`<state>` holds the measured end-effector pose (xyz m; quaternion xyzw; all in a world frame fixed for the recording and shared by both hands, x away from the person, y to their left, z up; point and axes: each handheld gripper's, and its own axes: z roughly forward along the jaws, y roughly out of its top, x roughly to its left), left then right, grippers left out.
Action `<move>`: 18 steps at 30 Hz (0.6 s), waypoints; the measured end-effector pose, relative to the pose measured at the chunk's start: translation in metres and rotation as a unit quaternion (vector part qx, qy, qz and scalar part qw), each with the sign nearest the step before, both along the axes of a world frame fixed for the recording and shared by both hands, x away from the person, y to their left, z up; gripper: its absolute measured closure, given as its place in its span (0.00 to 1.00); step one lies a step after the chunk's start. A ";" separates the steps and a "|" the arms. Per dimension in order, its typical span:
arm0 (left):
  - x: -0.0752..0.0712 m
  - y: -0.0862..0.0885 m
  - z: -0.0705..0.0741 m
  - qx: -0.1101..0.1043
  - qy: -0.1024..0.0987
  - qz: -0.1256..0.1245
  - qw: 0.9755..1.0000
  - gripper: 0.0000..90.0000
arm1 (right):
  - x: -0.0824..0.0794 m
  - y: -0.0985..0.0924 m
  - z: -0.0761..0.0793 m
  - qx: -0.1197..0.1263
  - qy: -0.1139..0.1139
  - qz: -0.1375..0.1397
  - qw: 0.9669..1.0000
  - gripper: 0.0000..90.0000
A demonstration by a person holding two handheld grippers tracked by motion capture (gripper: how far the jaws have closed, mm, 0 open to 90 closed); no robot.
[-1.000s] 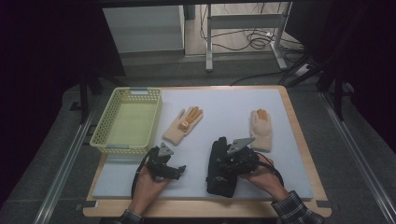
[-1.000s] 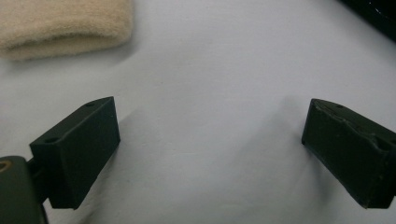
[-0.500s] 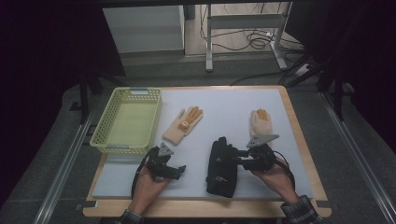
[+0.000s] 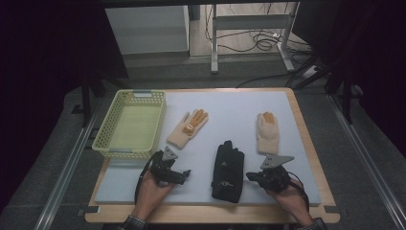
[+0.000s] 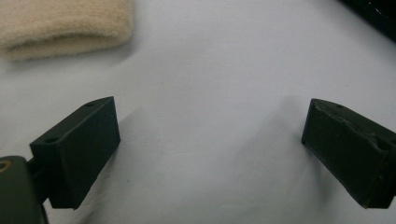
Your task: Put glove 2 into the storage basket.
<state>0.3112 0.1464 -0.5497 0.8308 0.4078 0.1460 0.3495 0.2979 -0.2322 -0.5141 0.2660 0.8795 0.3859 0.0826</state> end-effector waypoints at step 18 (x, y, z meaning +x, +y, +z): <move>0.000 0.000 0.000 0.000 0.000 0.000 1.000 0.05 | -0.014 0.018 -0.017 0.014 0.011 0.035 0.999 0.98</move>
